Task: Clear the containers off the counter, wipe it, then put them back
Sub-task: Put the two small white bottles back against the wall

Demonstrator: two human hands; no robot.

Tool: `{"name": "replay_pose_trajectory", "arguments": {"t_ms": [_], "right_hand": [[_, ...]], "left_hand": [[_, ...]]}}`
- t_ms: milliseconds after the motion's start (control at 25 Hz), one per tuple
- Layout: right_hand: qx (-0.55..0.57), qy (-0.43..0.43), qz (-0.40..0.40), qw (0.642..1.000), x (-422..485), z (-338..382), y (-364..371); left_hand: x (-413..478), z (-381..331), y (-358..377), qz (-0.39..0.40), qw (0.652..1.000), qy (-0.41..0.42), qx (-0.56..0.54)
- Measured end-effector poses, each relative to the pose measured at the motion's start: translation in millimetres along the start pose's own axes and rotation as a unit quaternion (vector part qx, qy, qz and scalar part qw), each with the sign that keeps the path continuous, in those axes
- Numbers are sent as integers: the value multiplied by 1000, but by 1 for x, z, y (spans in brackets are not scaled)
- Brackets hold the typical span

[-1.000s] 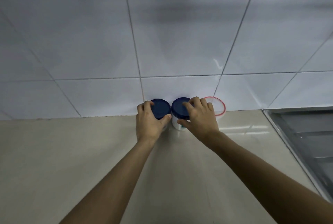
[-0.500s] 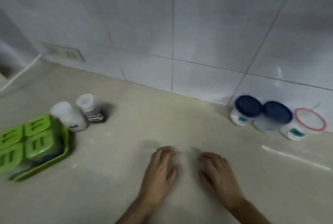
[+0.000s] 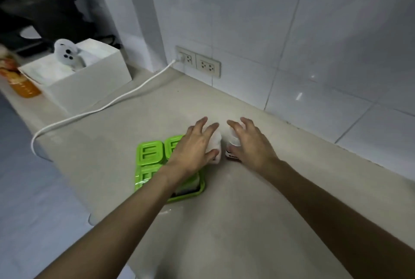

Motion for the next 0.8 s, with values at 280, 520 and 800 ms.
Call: {"name": "replay_pose_trajectory", "arguments": {"t_ms": [280, 520, 800], "right_hand": [[23, -42, -14, 999, -54, -47, -31], [-41, 74, -17, 996, -172, -182, -101], [-61, 223, -89, 969, -229, -325, -168]], "left_hand": [[13, -40, -5, 55, 988, 126, 67], [20, -162, 17, 164, 964, 198, -72], [60, -337, 86, 151, 948, 232, -154]]}}
Point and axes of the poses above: each hand's wrist, its own x-axis towards the middle knuckle, its own y-axis out of the palm, z = x × y, the point moved 6 cm from there along x, towards the middle knuckle, and after that the axes turned 3 degrees about z, right-handed, at the moved point
